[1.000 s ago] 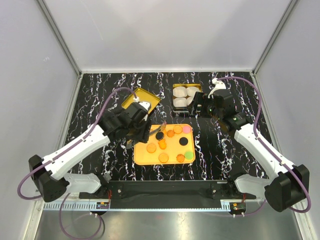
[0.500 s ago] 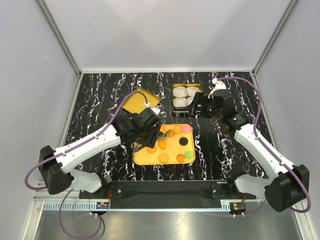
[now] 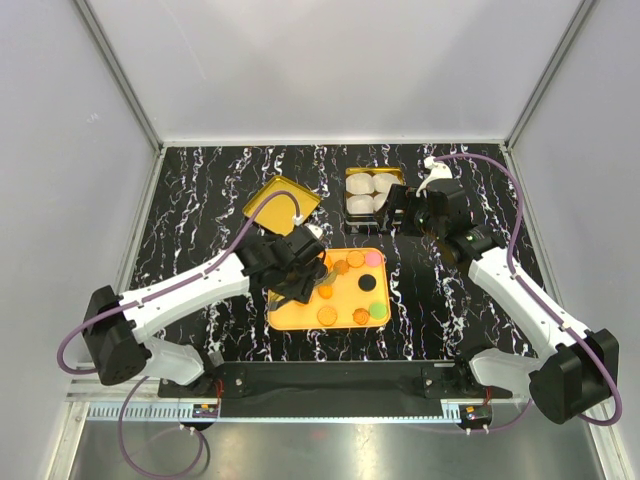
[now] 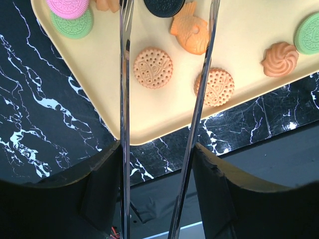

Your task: Pack the cookies

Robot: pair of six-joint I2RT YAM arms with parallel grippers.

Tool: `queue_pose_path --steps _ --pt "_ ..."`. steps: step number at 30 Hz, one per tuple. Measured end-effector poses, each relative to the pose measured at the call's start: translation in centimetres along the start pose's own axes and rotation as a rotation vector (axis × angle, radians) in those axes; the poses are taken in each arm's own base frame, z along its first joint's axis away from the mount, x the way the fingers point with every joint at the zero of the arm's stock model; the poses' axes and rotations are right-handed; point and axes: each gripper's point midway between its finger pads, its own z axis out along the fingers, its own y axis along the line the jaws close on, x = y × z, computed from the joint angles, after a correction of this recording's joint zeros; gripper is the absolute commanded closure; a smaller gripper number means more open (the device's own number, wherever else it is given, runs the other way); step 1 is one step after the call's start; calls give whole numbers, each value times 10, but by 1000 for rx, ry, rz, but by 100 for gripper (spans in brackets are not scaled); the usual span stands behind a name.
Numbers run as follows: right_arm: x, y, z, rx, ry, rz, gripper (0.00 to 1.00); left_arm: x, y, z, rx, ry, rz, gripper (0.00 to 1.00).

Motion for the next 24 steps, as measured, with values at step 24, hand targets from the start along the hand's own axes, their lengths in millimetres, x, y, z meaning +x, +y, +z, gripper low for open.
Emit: queue_pose_path --steps 24 --pt "0 0 0 1 1 0 0 -2 -1 11 -22 -11 1 52"
